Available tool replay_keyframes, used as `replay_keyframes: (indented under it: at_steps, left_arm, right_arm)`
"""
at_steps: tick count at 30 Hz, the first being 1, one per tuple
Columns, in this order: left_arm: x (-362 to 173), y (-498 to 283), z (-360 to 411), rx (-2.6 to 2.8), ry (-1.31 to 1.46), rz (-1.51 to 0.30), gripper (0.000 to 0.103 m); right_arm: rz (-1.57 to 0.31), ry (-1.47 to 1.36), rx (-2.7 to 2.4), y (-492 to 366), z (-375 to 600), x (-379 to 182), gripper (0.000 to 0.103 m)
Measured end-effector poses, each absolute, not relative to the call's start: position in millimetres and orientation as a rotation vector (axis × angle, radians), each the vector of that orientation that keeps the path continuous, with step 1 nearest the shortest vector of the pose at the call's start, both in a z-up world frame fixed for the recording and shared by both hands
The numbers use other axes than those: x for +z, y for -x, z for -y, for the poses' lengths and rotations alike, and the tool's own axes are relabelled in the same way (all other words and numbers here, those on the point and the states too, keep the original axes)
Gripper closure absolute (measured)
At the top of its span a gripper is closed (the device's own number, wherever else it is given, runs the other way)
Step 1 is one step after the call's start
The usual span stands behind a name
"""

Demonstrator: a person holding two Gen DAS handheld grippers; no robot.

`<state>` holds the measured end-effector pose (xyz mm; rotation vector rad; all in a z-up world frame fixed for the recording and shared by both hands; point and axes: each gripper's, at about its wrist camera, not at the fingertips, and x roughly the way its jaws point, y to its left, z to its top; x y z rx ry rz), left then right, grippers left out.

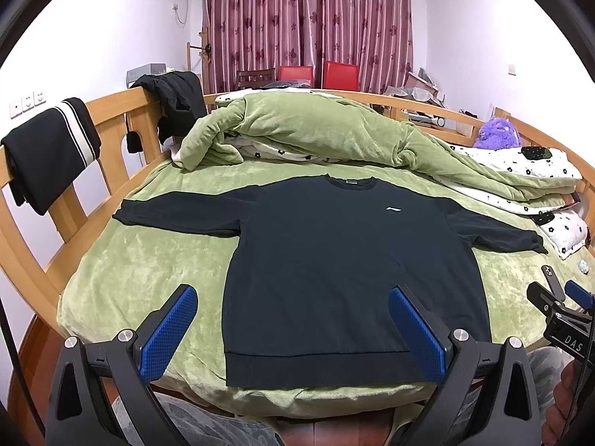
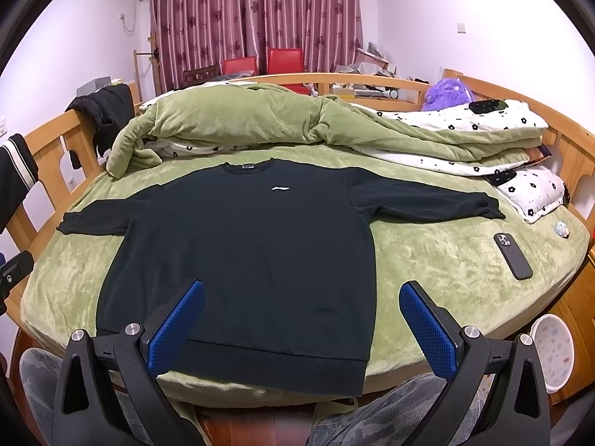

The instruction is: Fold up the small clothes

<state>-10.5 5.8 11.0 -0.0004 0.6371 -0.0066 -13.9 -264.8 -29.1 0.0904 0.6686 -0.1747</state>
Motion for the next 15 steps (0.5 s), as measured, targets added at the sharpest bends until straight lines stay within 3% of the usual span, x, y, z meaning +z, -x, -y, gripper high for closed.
replay_keyframes:
  at_steps: [15]
  left_arm:
    - [4.1, 5.7, -6.9, -0.02, 0.014, -0.633, 0.0]
  right_arm:
    - [-0.658, -0.088, -0.166, 12.4, 266.5, -27.5, 0.0]
